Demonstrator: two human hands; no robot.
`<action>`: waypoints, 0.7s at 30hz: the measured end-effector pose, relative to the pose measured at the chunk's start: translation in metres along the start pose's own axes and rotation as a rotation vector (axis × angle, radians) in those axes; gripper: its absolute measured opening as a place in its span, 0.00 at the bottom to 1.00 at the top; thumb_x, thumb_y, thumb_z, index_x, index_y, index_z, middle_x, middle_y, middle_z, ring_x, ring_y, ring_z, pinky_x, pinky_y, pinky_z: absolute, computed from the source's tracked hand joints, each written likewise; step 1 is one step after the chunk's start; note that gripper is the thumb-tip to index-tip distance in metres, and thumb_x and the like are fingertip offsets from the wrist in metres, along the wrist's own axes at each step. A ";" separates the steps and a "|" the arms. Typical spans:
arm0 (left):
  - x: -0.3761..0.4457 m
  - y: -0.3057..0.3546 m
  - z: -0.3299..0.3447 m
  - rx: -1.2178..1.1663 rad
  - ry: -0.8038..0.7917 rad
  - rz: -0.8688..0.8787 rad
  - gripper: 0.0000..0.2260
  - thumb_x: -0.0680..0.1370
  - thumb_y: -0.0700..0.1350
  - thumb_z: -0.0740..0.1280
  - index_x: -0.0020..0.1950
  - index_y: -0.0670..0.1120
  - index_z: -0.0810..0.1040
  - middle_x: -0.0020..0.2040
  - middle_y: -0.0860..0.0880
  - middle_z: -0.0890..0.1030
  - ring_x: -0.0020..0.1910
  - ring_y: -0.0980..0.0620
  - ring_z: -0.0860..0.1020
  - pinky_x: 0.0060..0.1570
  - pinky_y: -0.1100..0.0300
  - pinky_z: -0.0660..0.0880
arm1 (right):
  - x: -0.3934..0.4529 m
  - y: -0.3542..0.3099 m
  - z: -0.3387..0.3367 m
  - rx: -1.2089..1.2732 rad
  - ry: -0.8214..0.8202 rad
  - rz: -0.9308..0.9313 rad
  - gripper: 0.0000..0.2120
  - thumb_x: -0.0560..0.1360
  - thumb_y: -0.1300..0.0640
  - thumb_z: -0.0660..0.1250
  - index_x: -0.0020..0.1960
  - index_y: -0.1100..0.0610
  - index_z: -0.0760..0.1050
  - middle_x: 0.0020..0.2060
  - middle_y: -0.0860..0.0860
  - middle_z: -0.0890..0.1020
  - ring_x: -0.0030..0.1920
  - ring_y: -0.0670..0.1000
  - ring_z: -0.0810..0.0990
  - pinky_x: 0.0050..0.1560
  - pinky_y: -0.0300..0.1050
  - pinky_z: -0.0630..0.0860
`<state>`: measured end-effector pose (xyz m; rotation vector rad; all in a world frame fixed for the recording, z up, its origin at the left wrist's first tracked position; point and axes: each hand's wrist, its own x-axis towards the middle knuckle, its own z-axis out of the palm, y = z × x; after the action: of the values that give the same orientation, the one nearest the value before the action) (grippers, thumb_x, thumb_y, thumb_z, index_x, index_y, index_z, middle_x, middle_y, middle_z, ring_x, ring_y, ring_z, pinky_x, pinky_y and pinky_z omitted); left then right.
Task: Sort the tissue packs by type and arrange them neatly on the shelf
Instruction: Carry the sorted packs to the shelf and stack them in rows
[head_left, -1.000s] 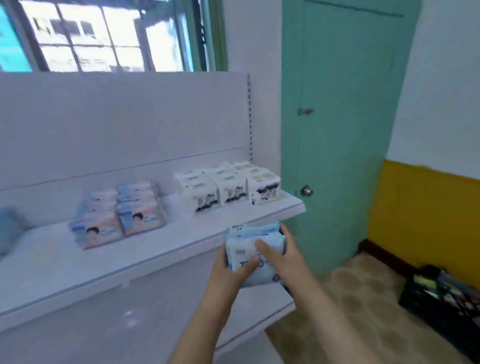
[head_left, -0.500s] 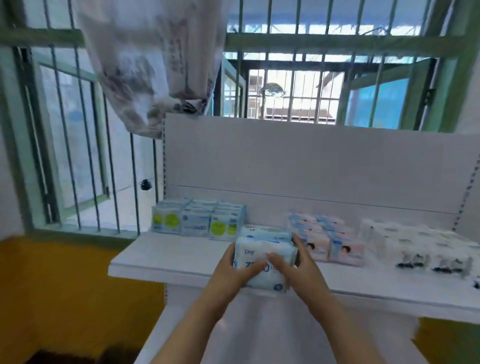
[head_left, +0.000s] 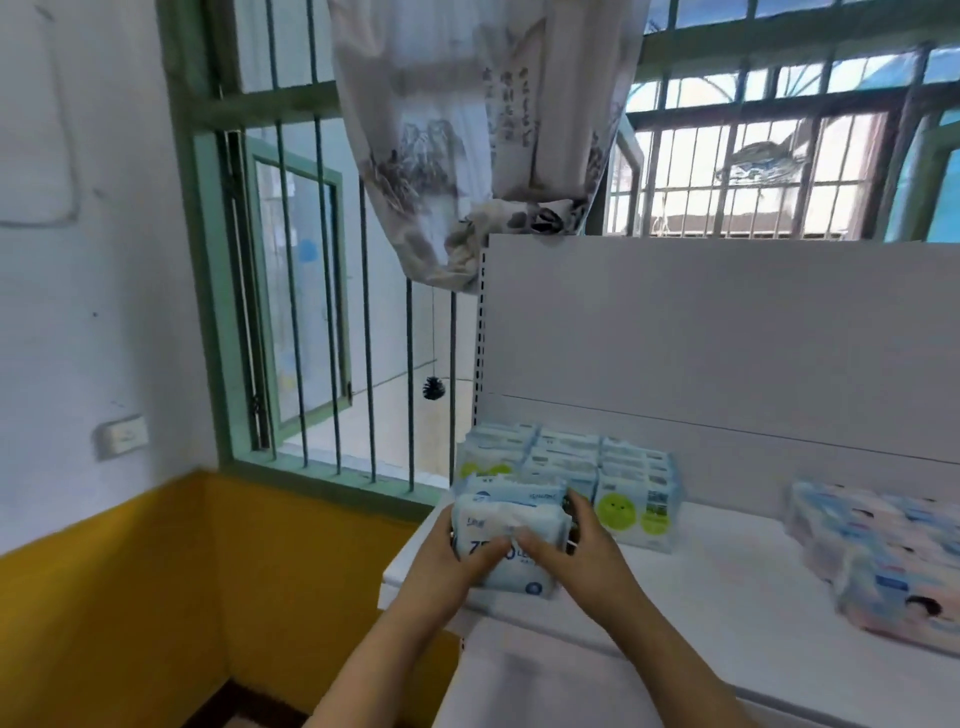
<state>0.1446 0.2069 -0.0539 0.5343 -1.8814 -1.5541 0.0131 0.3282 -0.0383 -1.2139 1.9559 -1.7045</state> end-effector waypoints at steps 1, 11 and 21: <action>0.013 -0.004 -0.008 0.009 0.009 -0.001 0.24 0.73 0.50 0.75 0.66 0.55 0.72 0.58 0.53 0.83 0.53 0.58 0.83 0.46 0.65 0.79 | 0.016 0.007 0.007 -0.005 -0.005 0.009 0.30 0.69 0.51 0.77 0.65 0.47 0.65 0.58 0.41 0.76 0.58 0.43 0.77 0.48 0.31 0.77; 0.119 -0.035 -0.057 -0.088 -0.063 -0.234 0.22 0.74 0.39 0.73 0.64 0.52 0.71 0.53 0.49 0.85 0.51 0.48 0.85 0.45 0.54 0.82 | 0.122 0.059 0.055 -0.254 -0.042 0.099 0.18 0.73 0.55 0.74 0.61 0.50 0.76 0.52 0.44 0.81 0.49 0.40 0.78 0.41 0.23 0.70; 0.162 -0.053 -0.069 0.018 -0.241 -0.241 0.33 0.72 0.33 0.74 0.67 0.58 0.64 0.59 0.52 0.82 0.58 0.50 0.82 0.59 0.48 0.79 | 0.126 0.050 0.057 -0.483 0.023 0.138 0.12 0.74 0.46 0.69 0.55 0.48 0.76 0.48 0.44 0.81 0.47 0.43 0.79 0.47 0.38 0.75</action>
<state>0.0720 0.0381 -0.0641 0.6245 -2.0734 -1.8284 -0.0451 0.1956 -0.0601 -1.1659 2.4911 -1.2200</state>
